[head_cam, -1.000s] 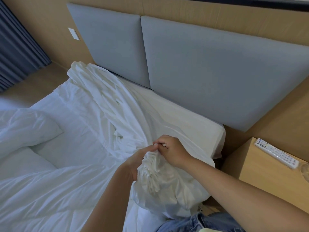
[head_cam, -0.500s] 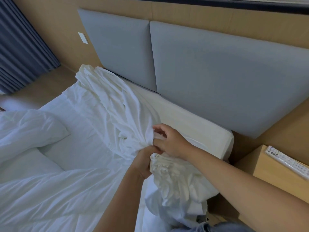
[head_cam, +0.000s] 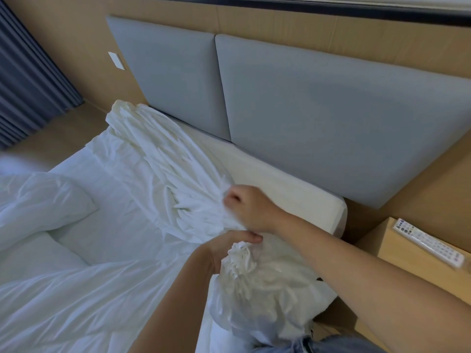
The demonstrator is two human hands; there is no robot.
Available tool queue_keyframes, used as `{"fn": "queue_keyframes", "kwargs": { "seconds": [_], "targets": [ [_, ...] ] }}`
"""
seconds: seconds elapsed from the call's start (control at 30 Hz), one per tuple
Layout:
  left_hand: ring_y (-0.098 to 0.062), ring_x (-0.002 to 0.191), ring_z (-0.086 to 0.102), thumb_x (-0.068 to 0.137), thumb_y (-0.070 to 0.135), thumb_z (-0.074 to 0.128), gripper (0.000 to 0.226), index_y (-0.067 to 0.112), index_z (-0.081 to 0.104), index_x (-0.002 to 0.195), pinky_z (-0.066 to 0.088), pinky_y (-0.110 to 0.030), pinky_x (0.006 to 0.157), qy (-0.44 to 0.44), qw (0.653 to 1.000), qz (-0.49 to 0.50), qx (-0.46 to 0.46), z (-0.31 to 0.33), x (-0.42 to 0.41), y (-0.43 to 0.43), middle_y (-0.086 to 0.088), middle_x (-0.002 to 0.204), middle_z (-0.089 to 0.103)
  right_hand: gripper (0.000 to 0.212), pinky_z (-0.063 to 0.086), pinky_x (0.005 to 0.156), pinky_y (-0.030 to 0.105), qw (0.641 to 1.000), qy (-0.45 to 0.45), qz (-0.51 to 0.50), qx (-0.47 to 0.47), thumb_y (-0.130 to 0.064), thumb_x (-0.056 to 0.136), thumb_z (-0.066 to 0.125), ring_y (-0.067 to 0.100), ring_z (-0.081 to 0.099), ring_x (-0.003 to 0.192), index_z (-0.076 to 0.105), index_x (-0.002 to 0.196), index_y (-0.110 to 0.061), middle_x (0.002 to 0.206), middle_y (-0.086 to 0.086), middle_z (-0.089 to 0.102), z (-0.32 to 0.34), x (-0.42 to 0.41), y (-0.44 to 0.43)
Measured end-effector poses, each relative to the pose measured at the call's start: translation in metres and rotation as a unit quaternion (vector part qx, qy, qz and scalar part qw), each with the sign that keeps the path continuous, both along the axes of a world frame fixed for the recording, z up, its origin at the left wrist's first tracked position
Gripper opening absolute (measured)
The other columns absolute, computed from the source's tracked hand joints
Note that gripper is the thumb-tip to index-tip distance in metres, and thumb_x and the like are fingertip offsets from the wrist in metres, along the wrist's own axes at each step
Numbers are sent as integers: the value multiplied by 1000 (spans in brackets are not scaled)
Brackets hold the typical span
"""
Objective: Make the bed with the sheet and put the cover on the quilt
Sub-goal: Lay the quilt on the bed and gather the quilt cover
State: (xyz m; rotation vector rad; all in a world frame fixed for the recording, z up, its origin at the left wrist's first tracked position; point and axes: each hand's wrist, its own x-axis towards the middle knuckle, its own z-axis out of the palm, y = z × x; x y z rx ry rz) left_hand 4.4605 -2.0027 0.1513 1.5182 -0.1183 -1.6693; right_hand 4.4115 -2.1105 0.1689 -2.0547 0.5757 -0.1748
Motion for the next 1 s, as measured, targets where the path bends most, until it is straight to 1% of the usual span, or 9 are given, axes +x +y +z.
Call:
{"fn": "queue_keyframes", "kwargs": {
  "seconds": [0.07, 0.23, 0.3, 0.43, 0.57, 0.67, 0.77, 0.87, 1.0],
  "targets": [
    [-14, 81, 61, 93, 2, 51, 15, 1, 64, 99, 49, -24, 74, -62, 997, 40, -3, 5, 4, -3, -3, 95, 61, 27, 41, 70, 33, 996, 30, 80, -13, -21, 96, 47, 20, 50, 72, 54, 85, 2, 79, 9, 57, 7, 15, 12],
    [-18, 64, 64, 81, -1, 56, 19, 8, 68, 69, 51, -29, 60, -115, 973, 173, -96, -10, 1, 4, -6, 64, 66, 22, 36, 55, 12, 986, -25, 40, 157, -18, 95, 54, -2, 43, 50, 54, 74, -14, 66, -9, 47, -1, 10, 2],
    [-17, 56, 63, 67, 1, 56, 13, 7, 68, 65, 50, -25, 51, -86, 962, 219, -136, -16, 0, 5, -6, 59, 63, 7, 40, 71, 13, 983, 3, 42, 177, -21, 94, 56, -6, 53, 75, 62, 93, -20, 88, -15, 53, -10, -1, -2],
    [-30, 72, 64, 53, 8, 62, 42, -4, 66, 94, 54, -34, 64, 3, 957, 222, -188, -19, 6, 10, -17, 80, 65, 50, 41, 100, 25, 970, 60, 19, 234, -48, 87, 59, 4, 51, 117, 51, 132, -26, 126, -15, 53, -35, -26, -22],
    [-29, 73, 67, 69, 16, 65, 25, -1, 71, 86, 56, -34, 64, 50, 972, 174, -149, -18, 3, 10, -17, 79, 67, 34, 43, 72, 25, 982, 86, 34, 166, -36, 92, 58, 8, 57, 77, 67, 95, -4, 85, -4, 62, -58, -44, -21],
    [-28, 71, 69, 74, 21, 70, 22, 2, 74, 83, 57, -35, 64, 43, 982, 149, -105, -17, -2, 8, -16, 80, 70, 40, 31, 58, 25, 996, 34, -10, 78, -14, 93, 55, 8, 42, 61, 48, 54, -9, 62, 1, 44, -50, -43, -23],
    [-24, 62, 68, 50, 24, 82, 37, 4, 73, 80, 55, -30, 60, -10, 997, 60, -37, -14, 4, 10, -12, 71, 69, 46, 23, 45, 19, 982, -88, -135, 94, -13, 92, 57, 2, 27, 46, 33, 53, -19, 53, -5, 30, -12, -27, -38],
    [-23, 59, 66, 48, 15, 81, 19, 7, 75, 65, 54, -29, 60, -30, 999, 10, -24, -6, 10, 8, -11, 67, 67, 43, 22, 42, 17, 988, -85, -44, 117, -20, 90, 61, 4, 22, 43, 36, 57, -11, 54, -5, 24, 13, -11, -28],
    [-23, 66, 68, 57, 1, 72, 14, 10, 76, 67, 56, -31, 63, -75, 989, 91, -89, -1, 11, 3, -12, 74, 70, 51, 37, 63, 26, 988, -20, 28, 148, -38, 90, 62, 12, 44, 62, 55, 72, 9, 68, 6, 46, -9, -11, -11]
  ]
}}
